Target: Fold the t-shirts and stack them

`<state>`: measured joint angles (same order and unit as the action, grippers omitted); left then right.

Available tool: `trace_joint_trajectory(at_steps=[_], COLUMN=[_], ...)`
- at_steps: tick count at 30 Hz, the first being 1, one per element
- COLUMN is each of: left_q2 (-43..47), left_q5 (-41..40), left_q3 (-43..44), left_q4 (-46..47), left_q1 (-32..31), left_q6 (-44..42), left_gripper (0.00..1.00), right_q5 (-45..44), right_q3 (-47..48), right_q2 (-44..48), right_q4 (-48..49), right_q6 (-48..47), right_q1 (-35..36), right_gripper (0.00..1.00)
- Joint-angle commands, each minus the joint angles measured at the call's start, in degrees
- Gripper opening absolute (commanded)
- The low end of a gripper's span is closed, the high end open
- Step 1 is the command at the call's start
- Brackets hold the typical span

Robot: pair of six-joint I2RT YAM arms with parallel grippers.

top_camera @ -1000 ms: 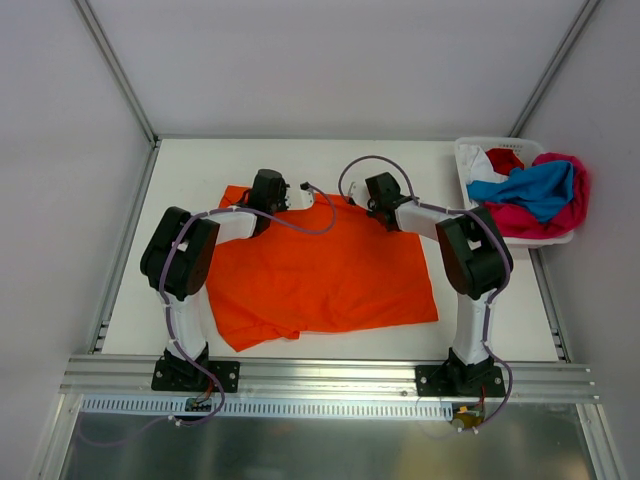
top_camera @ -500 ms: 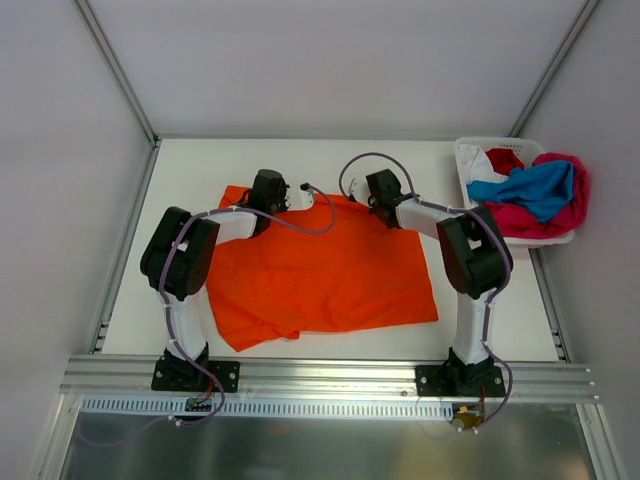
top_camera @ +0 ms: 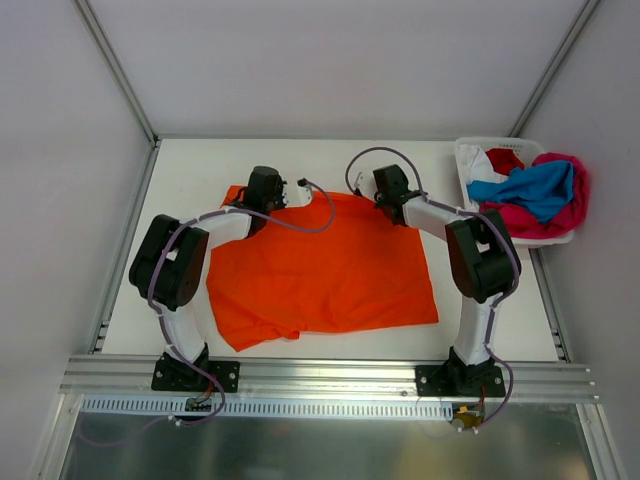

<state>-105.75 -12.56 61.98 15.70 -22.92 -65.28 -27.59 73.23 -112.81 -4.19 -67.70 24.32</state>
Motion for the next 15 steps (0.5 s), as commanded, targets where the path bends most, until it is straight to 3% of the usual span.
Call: trace_joint_trajectory(at_steps=[1, 15], left_q2=[4.6, 12.9], left_q5=[-1.2, -1.2], left_q3=[-0.9, -0.5], left_q4=[-2.3, -24.1], left_q1=[-0.3, -0.3], left_q6=[0.7, 4.8], left_gripper=[0.00, 0.00], right_q5=[-0.4, 0.3], right_q3=[-0.7, -5.4], right_q2=[5.1, 13.8], right_q4=[-0.4, -5.3], right_q6=[1.0, 2.9], right_q1=[-0.3, 0.2], right_gripper=[0.00, 0.00])
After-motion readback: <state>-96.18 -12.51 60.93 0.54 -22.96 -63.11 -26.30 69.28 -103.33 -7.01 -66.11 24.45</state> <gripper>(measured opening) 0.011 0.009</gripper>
